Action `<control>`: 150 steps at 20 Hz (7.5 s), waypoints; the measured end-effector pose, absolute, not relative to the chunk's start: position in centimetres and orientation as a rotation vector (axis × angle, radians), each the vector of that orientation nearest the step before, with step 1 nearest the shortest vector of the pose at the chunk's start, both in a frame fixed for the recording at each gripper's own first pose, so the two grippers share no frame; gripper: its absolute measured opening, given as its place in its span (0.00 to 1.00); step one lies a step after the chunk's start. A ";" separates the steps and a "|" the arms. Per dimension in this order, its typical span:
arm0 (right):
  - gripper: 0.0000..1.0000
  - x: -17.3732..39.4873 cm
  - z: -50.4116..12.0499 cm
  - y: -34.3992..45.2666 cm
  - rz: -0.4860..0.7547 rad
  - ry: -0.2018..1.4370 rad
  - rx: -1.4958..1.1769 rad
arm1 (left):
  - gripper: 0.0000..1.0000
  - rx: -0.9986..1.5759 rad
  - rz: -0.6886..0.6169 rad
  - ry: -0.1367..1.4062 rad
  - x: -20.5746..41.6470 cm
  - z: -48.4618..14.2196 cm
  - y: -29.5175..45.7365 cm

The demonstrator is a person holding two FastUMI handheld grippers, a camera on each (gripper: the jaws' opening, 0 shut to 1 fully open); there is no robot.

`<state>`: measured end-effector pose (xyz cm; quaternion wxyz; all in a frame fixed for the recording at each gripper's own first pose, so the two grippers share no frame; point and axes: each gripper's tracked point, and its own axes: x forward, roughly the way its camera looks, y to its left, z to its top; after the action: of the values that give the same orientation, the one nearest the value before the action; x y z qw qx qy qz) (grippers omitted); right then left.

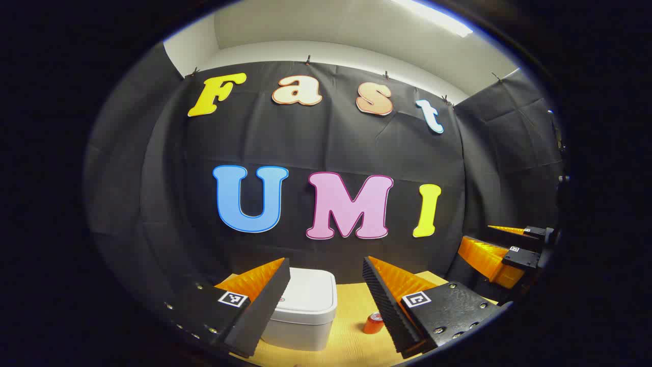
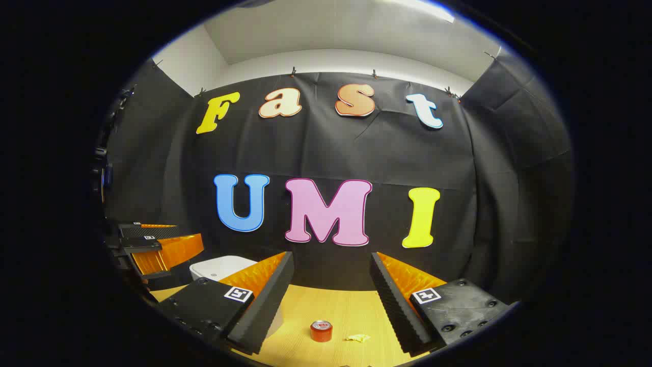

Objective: Press the lid of the desktop garbage bin to open it, pick up the crumpled paper on the desktop and throw it into the bin, then pick up the pop can on the desktop and drop it into the bin, and finally close the garbage bin lid.

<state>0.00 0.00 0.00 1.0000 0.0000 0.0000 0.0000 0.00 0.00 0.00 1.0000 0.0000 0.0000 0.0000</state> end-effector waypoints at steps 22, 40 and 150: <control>0.98 1.1 -0.7 1.7 -0.011 0.020 -0.029 | 0.94 0.007 -0.054 -0.001 1.5 -0.6 0.9; 0.98 2.9 -2.3 0.2 -0.049 0.052 -0.004 | 0.75 -0.011 -0.023 0.073 6.3 -3.3 4.7; 0.85 7.6 -47.1 -9.8 0.242 1.222 -0.073 | 0.94 -0.018 -0.004 0.247 6.5 -10.0 -4.5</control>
<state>7.65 -9.84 -47.05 0.8115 -0.0341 0.5723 0.1132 6.51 -4.54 -9.96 0.9923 -0.0088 0.1231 -0.0021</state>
